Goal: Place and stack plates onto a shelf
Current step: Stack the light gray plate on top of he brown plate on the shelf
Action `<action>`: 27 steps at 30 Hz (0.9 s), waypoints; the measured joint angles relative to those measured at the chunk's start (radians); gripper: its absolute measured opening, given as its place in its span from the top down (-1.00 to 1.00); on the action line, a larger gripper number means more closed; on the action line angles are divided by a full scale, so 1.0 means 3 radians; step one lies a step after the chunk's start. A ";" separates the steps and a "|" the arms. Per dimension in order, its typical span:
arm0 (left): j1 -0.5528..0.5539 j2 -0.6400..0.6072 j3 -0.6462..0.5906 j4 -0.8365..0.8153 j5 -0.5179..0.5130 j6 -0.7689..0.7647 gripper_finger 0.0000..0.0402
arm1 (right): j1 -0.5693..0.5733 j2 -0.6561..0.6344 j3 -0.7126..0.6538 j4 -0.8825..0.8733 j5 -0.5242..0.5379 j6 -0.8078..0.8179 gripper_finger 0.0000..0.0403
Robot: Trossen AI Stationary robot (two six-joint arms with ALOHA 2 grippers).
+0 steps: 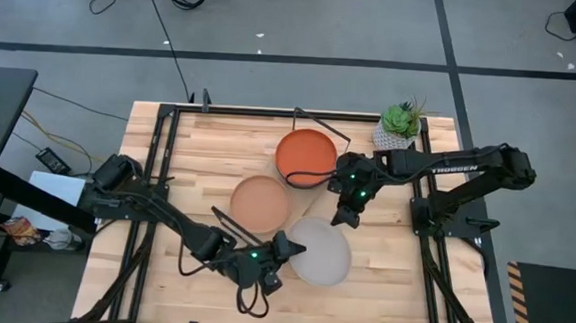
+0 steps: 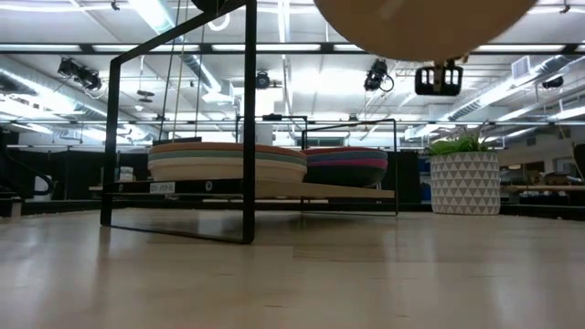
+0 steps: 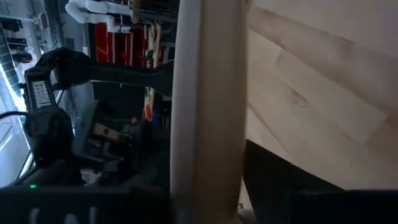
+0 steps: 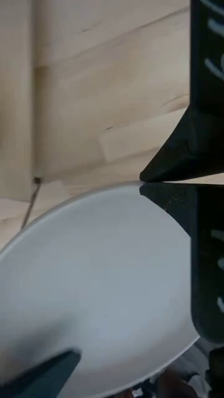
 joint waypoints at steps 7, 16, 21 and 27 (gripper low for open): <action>0.0006 0.0000 0.0000 -0.0003 -0.0002 0.0001 0.44 | 0.0001 0.0000 0.0173 -0.0029 0.0048 -0.0092 0.93; -0.0056 0.0000 -0.0005 -0.0014 0.0003 0.0122 0.74 | -0.0068 0.0000 0.0337 -0.0073 -0.0128 -0.0274 0.59; -0.0087 -0.0018 -0.0004 -0.0009 -0.0116 0.0126 0.73 | -0.0206 -0.0017 0.0755 -0.0258 -0.0234 -0.0416 0.42; -0.0151 -0.0202 0.0088 -0.0076 -0.0409 -0.0042 0.71 | -0.0380 -0.0032 0.1504 -0.0932 0.0188 -0.0894 0.35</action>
